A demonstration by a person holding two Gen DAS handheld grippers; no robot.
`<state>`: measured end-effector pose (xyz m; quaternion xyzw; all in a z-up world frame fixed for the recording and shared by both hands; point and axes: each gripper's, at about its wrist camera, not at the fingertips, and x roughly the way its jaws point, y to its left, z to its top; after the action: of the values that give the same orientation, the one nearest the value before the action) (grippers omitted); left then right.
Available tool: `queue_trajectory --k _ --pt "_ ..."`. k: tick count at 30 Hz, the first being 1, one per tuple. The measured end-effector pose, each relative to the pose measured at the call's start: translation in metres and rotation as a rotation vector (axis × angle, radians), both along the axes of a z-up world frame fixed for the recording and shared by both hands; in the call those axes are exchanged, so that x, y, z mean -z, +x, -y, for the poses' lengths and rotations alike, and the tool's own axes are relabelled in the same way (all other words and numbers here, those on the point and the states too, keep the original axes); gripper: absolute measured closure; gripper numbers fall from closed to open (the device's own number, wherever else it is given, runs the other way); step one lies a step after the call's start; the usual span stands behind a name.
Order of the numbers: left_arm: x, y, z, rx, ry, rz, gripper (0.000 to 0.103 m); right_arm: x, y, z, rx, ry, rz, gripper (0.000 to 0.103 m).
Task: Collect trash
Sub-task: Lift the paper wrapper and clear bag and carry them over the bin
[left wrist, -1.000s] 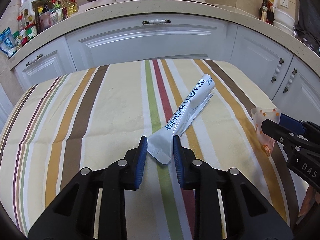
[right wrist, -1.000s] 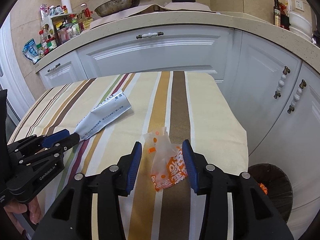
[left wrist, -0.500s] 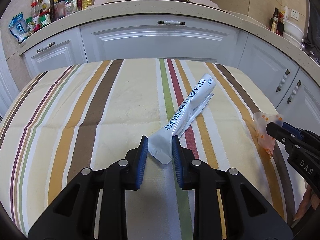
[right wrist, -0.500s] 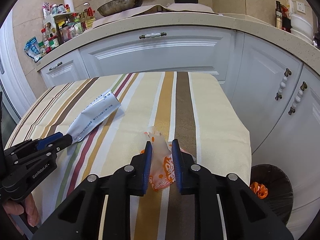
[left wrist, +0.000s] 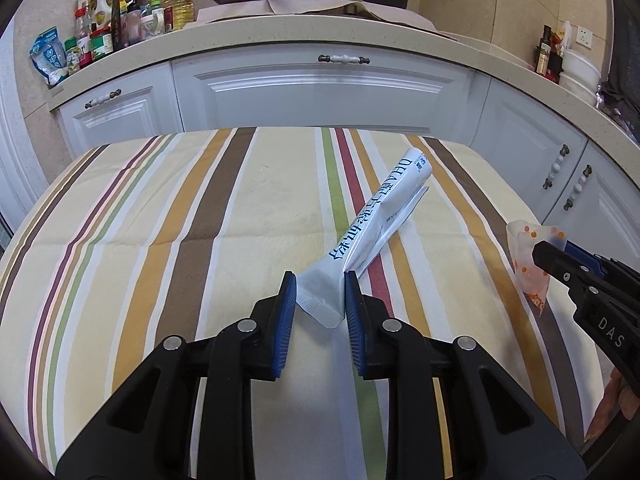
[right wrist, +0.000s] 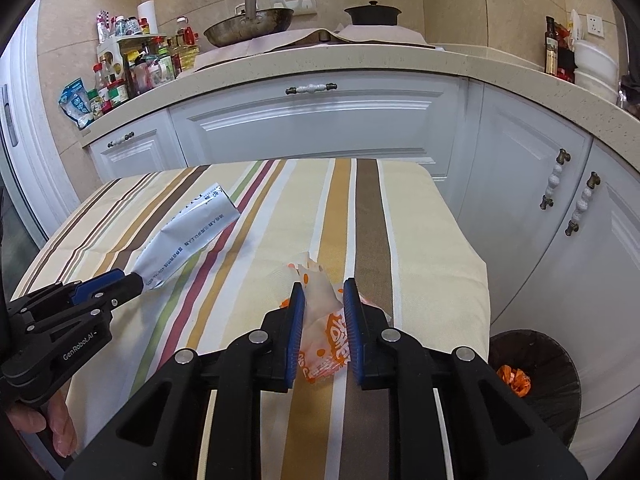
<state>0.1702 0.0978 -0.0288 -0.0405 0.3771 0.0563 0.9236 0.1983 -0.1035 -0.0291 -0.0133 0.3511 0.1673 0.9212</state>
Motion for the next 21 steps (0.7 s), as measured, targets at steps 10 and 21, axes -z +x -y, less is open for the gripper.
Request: queue_trajectory --k 10,21 --pt "-0.017 -0.034 0.000 -0.008 0.011 0.050 0.079 -0.018 -0.026 0.003 0.004 -0.002 0.053 0.082" --pt "-0.033 -0.076 0.011 0.021 0.015 0.102 0.079 -0.034 -0.064 0.012 0.017 -0.010 0.120 0.082"
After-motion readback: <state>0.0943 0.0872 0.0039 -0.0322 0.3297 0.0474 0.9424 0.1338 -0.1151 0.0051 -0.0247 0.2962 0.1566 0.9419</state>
